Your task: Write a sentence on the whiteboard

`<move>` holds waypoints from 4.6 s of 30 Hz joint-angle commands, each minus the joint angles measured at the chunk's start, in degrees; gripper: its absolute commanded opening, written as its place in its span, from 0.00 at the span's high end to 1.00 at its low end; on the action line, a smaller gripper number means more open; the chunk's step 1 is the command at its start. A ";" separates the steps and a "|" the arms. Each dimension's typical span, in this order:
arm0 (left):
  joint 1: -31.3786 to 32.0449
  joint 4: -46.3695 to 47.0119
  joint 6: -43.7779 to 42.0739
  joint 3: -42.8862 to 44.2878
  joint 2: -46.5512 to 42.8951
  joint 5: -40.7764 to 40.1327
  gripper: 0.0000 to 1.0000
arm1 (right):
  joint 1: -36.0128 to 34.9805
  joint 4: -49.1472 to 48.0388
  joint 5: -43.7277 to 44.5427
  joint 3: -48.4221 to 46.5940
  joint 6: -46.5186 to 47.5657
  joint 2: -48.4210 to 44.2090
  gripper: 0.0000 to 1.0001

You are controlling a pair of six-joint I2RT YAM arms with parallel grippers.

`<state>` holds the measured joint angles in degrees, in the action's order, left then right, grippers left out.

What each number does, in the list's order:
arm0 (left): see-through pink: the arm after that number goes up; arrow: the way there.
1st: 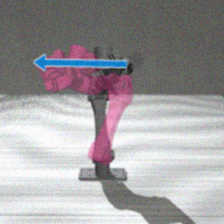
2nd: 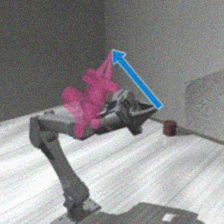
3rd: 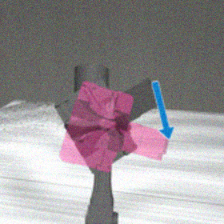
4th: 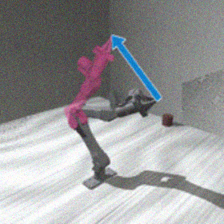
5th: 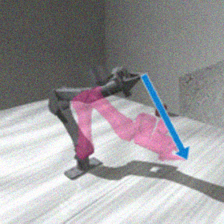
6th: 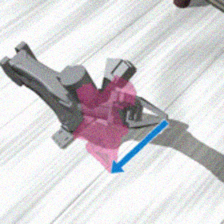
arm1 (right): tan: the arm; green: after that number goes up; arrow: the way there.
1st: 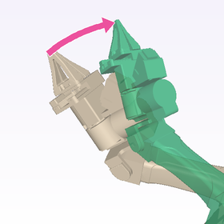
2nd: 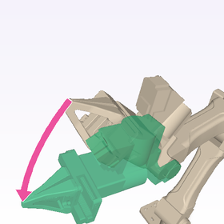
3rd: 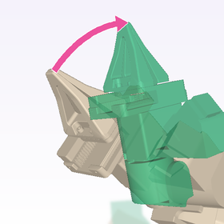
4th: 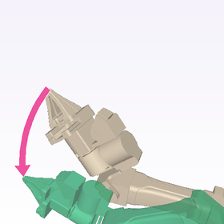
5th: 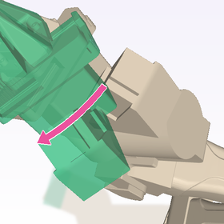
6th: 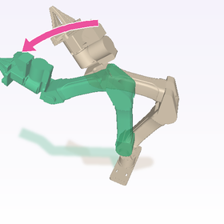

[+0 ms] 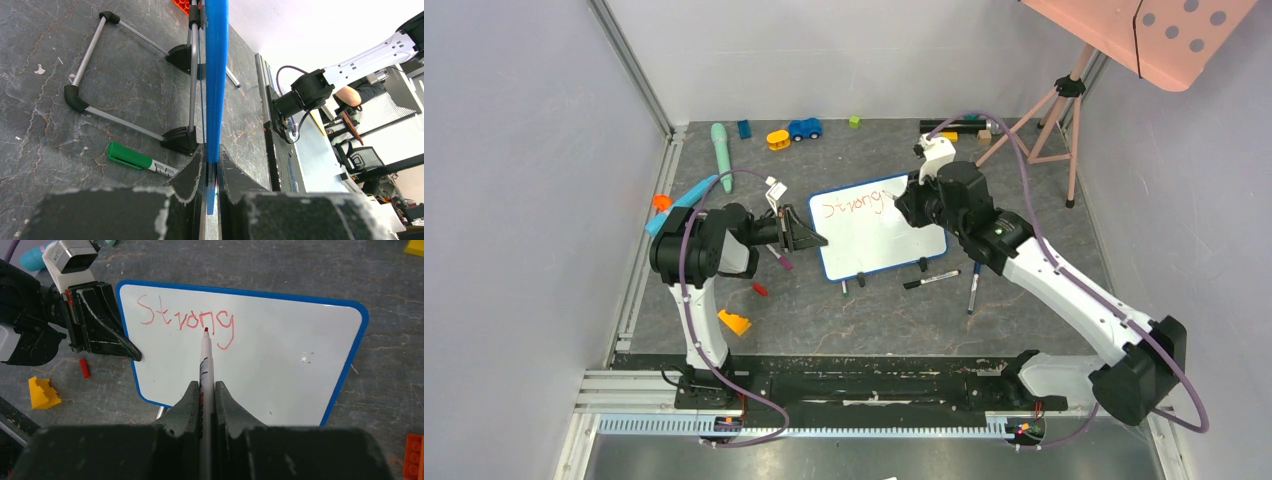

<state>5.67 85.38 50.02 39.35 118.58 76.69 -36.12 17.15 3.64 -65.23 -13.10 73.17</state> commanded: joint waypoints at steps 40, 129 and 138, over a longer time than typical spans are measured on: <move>0.13 3.82 -9.48 -4.47 -1.99 0.60 0.98 | 0.54 8.11 4.29 -3.57 0.28 -3.98 1.00; 1.89 -3.03 -1.97 2.75 -0.90 4.07 0.66 | -4.75 -5.48 2.43 6.00 2.39 -1.17 1.00; 1.97 -0.46 -1.33 1.73 -0.55 3.50 0.63 | -4.83 -5.56 1.56 6.26 2.33 -0.99 1.00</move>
<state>7.94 80.31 47.51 42.13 118.48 79.66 -40.73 13.82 4.97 -57.98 -11.68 73.17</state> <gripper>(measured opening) 0.364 0.115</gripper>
